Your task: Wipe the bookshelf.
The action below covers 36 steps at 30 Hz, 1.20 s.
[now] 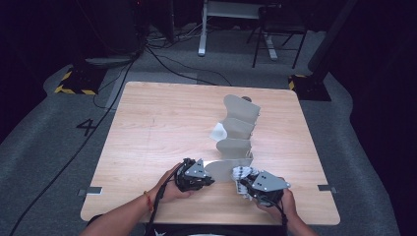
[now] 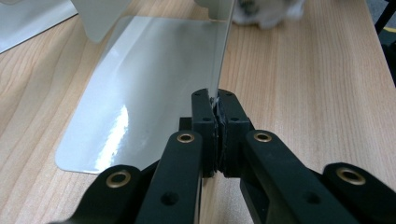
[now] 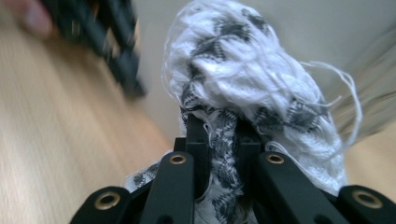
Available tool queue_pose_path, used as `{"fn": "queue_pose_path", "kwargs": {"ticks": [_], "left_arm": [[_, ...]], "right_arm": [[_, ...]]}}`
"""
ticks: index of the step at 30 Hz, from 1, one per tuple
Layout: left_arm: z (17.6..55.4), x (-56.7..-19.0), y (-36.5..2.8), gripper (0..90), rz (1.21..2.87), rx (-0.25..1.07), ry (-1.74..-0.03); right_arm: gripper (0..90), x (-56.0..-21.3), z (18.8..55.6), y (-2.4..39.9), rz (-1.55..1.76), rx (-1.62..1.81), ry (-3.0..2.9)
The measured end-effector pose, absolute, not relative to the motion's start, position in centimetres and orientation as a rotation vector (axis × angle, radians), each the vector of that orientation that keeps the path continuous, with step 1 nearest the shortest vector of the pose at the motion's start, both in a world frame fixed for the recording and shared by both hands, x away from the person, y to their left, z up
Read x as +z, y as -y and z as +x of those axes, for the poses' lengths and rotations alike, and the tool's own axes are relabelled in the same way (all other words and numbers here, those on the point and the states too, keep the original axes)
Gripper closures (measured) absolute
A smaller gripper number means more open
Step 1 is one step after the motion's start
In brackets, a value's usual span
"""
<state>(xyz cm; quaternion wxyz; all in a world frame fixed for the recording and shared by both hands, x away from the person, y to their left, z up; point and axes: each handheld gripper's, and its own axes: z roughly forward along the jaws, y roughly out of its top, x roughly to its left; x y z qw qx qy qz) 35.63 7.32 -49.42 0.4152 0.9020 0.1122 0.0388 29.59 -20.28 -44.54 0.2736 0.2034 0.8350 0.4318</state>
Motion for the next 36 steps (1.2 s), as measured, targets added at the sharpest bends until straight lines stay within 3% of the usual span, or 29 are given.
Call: {"fn": "queue_pose_path", "kwargs": {"ticks": [9,16,29,36], "left_arm": [[34.7,-49.3,-6.4,89.6,2.282,0.106,-0.252],[34.8,-49.4,-6.4,89.6,2.272,0.094,-0.252],[35.1,-49.5,-6.6,89.3,2.263,0.089,-0.274],[35.1,-49.6,-6.6,89.2,2.253,0.087,-0.295]], "right_arm": [[81.0,-40.1,28.9,22.1,0.547,1.275,-2.064],[81.0,-41.5,29.2,21.4,0.524,1.25,-2.13],[81.0,-47.3,30.4,18.7,0.552,1.107,-2.346],[81.1,-46.5,29.9,17.3,0.495,1.119,-2.301]]}}
